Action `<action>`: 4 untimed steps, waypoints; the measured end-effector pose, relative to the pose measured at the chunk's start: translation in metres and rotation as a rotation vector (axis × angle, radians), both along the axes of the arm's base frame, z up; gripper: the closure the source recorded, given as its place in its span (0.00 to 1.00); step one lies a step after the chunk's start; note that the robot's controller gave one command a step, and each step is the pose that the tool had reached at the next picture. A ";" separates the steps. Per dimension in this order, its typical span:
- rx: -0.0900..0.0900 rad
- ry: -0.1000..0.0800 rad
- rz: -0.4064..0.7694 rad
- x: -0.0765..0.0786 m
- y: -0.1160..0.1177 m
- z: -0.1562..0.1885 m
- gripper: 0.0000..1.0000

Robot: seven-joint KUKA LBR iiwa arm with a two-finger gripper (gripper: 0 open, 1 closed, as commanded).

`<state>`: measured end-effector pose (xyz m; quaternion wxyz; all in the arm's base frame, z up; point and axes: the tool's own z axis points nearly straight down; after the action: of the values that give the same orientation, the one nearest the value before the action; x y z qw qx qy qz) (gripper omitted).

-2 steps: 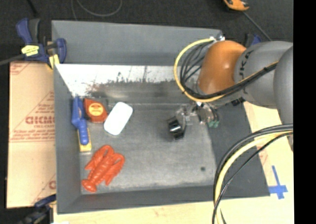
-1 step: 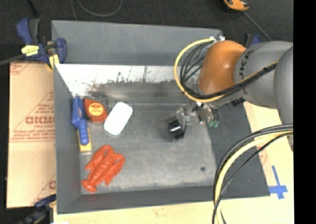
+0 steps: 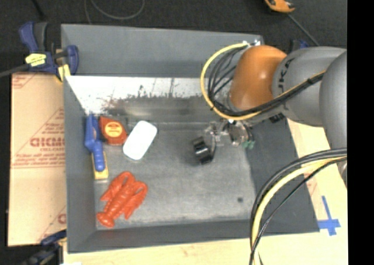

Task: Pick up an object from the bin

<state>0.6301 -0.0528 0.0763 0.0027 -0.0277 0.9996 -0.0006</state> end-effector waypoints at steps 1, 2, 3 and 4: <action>0.000 0.000 0.010 -0.008 0.006 0.000 1.00; 0.000 0.005 0.012 -0.008 0.006 0.035 1.00; 0.000 0.001 0.010 -0.006 0.008 0.070 0.00; 0.000 0.003 0.009 -0.006 0.009 0.063 0.00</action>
Offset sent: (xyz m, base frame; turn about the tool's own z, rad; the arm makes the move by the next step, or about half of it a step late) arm -0.0063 0.0083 0.0488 -0.0125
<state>0.6243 -0.0440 0.1392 0.0014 -0.0322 0.9995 -0.0003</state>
